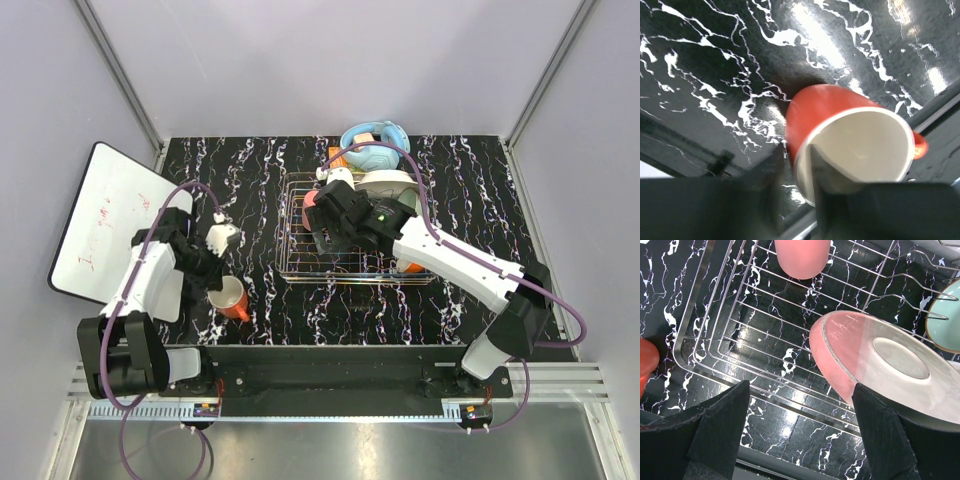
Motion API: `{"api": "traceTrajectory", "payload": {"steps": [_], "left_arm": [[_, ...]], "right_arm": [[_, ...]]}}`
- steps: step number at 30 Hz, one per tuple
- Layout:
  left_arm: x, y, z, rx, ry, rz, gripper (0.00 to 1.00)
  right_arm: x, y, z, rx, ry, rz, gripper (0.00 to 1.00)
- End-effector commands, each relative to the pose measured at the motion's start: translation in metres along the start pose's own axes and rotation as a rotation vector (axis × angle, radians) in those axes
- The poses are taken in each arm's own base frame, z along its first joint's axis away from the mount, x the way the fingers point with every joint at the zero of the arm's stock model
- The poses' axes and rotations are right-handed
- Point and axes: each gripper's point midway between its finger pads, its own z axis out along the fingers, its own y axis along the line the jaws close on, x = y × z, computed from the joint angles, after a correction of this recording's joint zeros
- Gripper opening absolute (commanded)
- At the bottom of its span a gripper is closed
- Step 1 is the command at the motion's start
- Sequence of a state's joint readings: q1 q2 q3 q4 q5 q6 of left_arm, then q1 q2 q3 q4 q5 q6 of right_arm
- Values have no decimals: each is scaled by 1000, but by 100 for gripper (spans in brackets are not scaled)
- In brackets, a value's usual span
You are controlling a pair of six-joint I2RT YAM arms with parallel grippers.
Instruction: Load the mixed dishes into the dish rack
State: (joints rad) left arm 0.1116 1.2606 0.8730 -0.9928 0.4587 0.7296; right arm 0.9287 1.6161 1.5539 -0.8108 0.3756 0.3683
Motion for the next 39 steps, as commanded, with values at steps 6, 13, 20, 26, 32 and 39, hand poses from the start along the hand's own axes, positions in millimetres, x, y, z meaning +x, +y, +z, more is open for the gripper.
{"api": "traceTrajectory", "payload": {"steps": [6,13,20,26,32,39], "left_arm": [[-22,-3,-5,18,-96,2,0],[-92,-36,-39,203,-362,-17,0],[-187,-93,-119,624,-703,-100,0],[-216,-107,-144,698,-770,-24,0],[-237,-118,-181,726,-911,65,0],[-259,-117,-207,959,-1011,-78,0]], "right_arm": [[-11,-4,-12,3,-50,39,88],[-21,2,-16,-27,-80,74,90],[-54,29,-43,-230,-180,244,100],[-86,39,-77,-646,-325,647,100],[-102,43,-108,-807,-386,753,100],[-120,59,-121,-977,-413,822,100]]}}
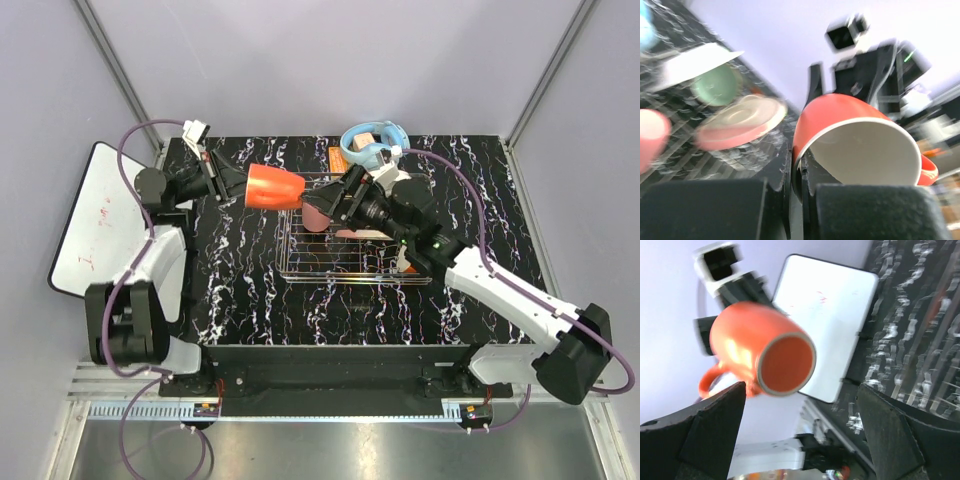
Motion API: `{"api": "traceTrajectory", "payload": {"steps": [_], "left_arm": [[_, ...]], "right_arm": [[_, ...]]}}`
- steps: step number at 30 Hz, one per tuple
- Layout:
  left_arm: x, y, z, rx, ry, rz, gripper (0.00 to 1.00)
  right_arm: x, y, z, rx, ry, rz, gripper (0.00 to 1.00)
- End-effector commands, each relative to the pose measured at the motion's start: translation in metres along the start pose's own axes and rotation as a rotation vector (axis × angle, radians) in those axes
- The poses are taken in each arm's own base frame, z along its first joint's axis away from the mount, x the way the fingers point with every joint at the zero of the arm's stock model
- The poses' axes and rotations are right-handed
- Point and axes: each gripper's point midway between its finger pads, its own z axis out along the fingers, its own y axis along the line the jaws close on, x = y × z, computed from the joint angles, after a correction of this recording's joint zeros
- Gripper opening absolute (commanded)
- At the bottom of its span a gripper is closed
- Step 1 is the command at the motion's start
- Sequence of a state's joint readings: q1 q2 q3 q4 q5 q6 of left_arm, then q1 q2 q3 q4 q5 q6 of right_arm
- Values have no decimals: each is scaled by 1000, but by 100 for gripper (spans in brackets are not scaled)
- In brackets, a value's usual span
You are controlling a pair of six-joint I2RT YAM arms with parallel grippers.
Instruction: Load the mixed dishes into the dish rack
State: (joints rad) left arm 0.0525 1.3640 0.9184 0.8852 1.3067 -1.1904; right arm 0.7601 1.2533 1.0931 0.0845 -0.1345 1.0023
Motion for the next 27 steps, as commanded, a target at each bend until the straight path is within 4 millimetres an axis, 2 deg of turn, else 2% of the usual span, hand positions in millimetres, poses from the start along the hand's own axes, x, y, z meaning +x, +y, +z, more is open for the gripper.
{"api": "traceTrajectory", "payload": {"steps": [1,2,14,15,17,18,20,21,27], "left_arm": [[-29,-55,1,201,-75,67,0],[-28,-52,0,197,-82,68,0],[-17,-63,7,227,-65,83,0],[-15,-64,8,231,-61,85,0],[-11,-63,9,230,-47,87,0],[-10,-63,9,231,-43,89,0],[-7,-60,8,224,-35,89,0],[-5,-59,8,224,-31,88,0],[-1,-57,7,217,-21,98,0]], "right_arm": [[-8,43,2,-204,-18,90,100],[-7,42,3,-202,-10,95,100],[-4,37,17,-257,-1,208,100],[-10,45,15,-298,-10,236,100],[-12,45,17,-325,-8,261,100],[-17,54,13,-373,-17,280,100],[-17,55,12,-400,-8,305,100],[-20,64,8,-444,-14,315,100],[-25,71,4,-490,-9,365,100]]}}
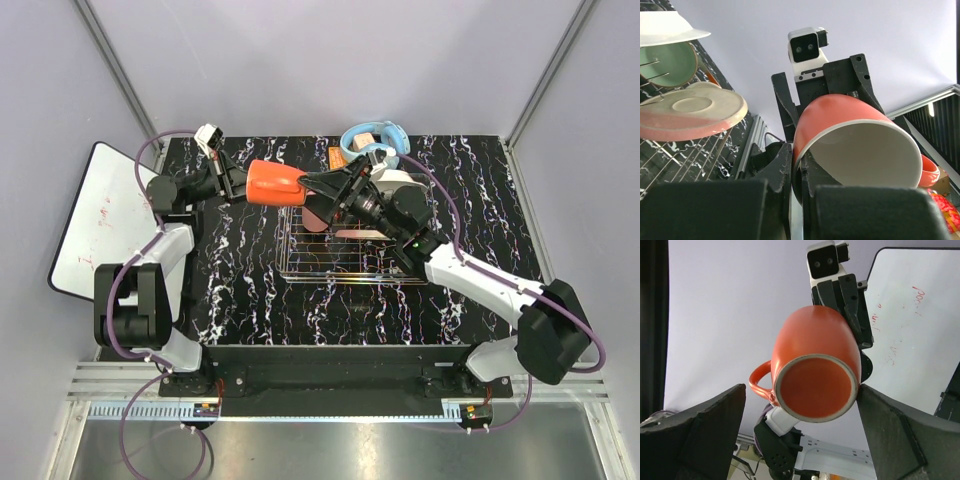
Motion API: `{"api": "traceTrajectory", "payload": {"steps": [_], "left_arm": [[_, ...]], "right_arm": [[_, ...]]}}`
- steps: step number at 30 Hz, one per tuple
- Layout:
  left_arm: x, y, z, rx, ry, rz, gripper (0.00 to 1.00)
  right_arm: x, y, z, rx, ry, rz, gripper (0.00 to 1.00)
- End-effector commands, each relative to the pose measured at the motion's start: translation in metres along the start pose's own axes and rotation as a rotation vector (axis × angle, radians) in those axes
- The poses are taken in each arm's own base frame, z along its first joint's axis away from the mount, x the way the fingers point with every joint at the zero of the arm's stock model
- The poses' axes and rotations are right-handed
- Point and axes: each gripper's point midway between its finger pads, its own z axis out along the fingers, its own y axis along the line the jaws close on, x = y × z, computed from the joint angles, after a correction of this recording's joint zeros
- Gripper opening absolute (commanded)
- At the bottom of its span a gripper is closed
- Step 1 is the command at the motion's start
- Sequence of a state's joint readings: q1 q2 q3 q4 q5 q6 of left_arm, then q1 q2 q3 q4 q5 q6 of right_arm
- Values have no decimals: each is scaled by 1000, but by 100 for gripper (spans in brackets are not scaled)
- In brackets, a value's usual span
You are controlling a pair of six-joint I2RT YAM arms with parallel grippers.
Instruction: Load the mixed dishes into the dish rack
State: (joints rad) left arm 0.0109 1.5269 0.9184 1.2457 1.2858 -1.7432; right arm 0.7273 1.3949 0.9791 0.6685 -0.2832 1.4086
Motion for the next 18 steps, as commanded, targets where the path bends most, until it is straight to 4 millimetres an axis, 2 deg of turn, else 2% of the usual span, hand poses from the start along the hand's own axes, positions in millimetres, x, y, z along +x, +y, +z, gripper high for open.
{"api": "traceTrajectory", "payload": {"steps": [1,8,16,17,18], "left_arm": [[21,-57,-2,145,18,472,0],[28,-61,4,160,59,497,0],[36,-58,5,160,86,515,0],[36,-57,5,159,87,515,0],[36,-56,5,158,87,513,0]], "right_arm": [[-5,35,0,-144,0,40,100],[-3,27,12,-133,39,65,100],[0,34,21,-136,73,46,100],[0,34,22,-134,78,42,99],[3,35,22,-136,93,40,95]]}}
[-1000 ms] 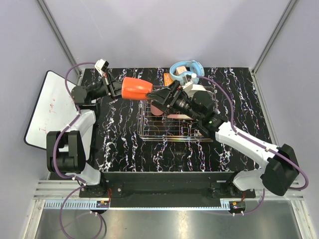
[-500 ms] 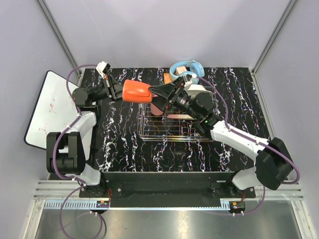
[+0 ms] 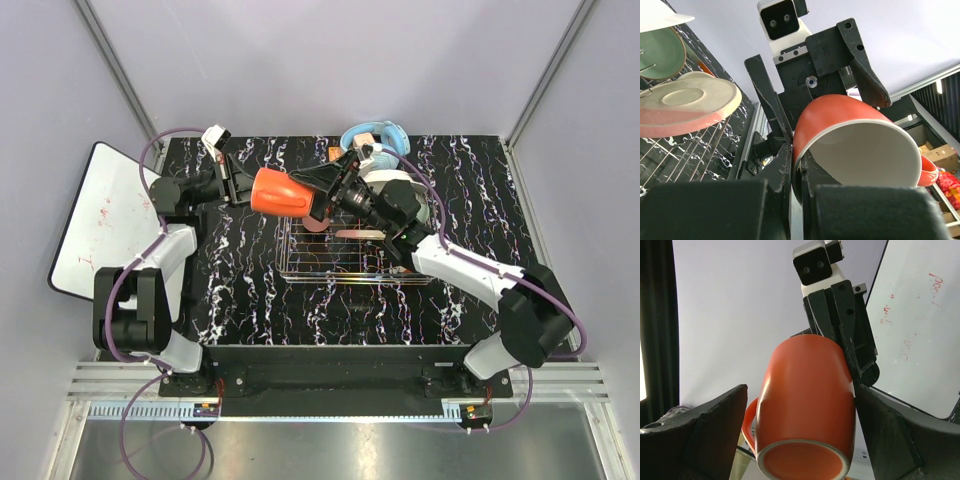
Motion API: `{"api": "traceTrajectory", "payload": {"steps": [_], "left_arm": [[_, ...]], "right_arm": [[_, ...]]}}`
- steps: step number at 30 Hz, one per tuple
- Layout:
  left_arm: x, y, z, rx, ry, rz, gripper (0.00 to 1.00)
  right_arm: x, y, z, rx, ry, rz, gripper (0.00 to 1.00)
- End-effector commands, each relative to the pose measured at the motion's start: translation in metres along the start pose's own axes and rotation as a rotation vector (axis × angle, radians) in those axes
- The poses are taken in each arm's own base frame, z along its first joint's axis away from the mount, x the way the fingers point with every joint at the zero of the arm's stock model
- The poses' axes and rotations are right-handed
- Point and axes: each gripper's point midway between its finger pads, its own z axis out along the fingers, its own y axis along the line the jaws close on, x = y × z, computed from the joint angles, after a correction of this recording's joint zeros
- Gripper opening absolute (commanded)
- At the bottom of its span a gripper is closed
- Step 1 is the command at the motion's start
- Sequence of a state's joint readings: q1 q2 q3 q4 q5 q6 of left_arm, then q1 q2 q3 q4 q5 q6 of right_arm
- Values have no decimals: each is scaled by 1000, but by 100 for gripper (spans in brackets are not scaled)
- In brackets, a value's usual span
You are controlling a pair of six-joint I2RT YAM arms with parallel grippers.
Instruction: Load the mixed dishes into the dish rack
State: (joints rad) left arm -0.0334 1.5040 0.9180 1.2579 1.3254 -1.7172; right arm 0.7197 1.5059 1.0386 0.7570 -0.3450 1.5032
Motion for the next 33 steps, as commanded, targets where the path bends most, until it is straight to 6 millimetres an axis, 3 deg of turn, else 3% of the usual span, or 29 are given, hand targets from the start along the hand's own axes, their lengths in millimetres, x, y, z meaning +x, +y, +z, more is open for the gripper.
{"api": "traceTrajectory", "payload": {"steps": [1,16,22,25,29,30,33], "left_arm": [[13,-47,-1,118,11,467,0],[1,-40,-4,103,-7,465,0],[-1,-38,-4,102,-17,456,0],[1,-39,-4,102,-14,462,0],[6,-35,-5,95,-1,451,0],[7,-33,-5,90,8,450,0],[11,-28,-8,76,29,445,8]], "right_arm": [[5,36,5,-95,50,-39,93],[24,23,-4,-40,85,-23,95],[28,19,-3,-30,94,-16,91],[27,20,-3,-31,88,-18,82],[28,22,-1,-35,100,-23,53],[28,21,-1,-30,100,-24,33],[29,23,-2,0,106,-57,6]]}}
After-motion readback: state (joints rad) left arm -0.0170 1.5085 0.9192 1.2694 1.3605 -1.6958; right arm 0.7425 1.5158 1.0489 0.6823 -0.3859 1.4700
